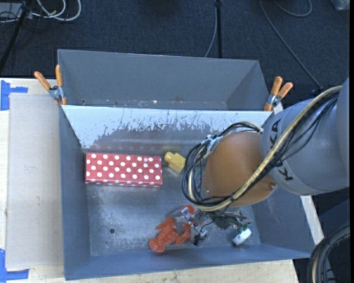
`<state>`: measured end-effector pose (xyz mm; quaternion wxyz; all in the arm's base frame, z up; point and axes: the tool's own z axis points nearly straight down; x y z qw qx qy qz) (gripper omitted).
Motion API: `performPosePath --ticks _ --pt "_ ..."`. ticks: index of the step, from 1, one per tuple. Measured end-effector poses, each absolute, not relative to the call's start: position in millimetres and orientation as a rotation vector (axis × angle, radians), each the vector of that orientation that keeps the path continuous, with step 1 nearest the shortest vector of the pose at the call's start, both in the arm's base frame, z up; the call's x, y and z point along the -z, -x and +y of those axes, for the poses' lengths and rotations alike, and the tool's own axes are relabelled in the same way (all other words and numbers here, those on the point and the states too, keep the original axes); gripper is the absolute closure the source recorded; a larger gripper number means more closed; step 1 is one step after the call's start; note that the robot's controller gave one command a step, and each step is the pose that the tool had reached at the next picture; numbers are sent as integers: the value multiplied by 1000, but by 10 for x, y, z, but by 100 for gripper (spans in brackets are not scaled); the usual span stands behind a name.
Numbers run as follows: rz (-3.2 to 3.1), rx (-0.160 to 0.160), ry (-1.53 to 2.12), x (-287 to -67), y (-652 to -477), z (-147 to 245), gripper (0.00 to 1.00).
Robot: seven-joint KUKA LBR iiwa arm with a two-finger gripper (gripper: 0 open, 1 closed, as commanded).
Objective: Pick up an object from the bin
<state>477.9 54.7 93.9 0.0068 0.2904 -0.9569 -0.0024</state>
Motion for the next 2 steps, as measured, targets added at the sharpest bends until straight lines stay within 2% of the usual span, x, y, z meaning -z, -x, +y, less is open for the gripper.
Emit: performPosePath --ticks 2 --pt "-2994 8 -907 -1256 -4786 551 100"
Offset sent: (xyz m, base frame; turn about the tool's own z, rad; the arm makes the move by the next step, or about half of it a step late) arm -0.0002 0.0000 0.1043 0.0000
